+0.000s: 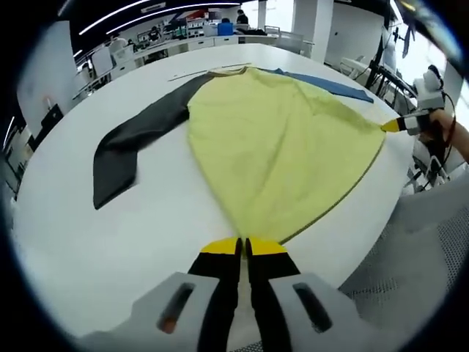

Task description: Fold the garment on the visible template until the final outline fits inside the template.

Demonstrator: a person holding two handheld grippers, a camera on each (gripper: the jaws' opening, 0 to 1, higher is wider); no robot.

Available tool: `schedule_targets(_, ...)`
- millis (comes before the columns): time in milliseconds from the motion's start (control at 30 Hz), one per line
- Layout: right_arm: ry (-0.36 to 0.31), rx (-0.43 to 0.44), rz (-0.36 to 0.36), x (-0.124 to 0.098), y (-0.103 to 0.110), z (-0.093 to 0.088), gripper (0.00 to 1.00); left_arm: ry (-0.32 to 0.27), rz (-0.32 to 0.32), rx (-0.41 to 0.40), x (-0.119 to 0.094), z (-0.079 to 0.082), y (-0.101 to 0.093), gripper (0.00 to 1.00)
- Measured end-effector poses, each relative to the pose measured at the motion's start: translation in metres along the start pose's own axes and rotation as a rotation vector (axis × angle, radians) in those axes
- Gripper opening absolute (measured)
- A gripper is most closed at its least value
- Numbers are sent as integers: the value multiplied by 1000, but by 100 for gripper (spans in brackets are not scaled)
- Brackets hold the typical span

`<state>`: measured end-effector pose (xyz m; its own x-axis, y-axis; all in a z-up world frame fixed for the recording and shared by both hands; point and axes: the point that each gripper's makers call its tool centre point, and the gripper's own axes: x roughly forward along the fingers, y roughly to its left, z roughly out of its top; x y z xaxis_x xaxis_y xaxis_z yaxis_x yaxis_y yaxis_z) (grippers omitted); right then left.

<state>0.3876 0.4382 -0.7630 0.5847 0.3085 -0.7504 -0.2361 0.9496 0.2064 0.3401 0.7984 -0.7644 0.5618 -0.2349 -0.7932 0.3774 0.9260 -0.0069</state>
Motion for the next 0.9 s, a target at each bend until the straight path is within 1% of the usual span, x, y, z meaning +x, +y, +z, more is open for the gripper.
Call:
schedule_targets(100,9,8,2,-1,0,-6,0,6,0,2,-1,-3,0,0)
schedule_targets(400,16,13,2,-1,0,-10,0,17,-1,9,-2,-6,-1,0)
schedule_targets(500,23,-24,14,1,1,-11,0,16,3,19,-1,-6,0,0)
schedule_targets(567,18,-47,-1,1,-1,-8,1,11,8,33,-1,-5,0,1)
schedule_targets(600,16,-51,-4,0,-2,-6,4,-7,12,46,-1,-3,1,3)
schedule_targets(700,9,-29,-1,-2,-5,0,12,-19,9,49,-3,-3,2,12)
schedule_targets(767,-4,-24,-1,-3,-6,6,18,-60,-13,4,-4,3,0,20)
schedule_targets(800,-9,-27,-4,-4,-7,9,22,-101,-33,-20,-5,9,-1,23)
schedule_targets(833,-18,-31,-4,-4,-8,13,25,-123,-35,-30,-6,13,0,26)
schedule_targets(900,-38,-19,19,-4,-5,22,30,-155,-37,-37,-9,19,3,31)
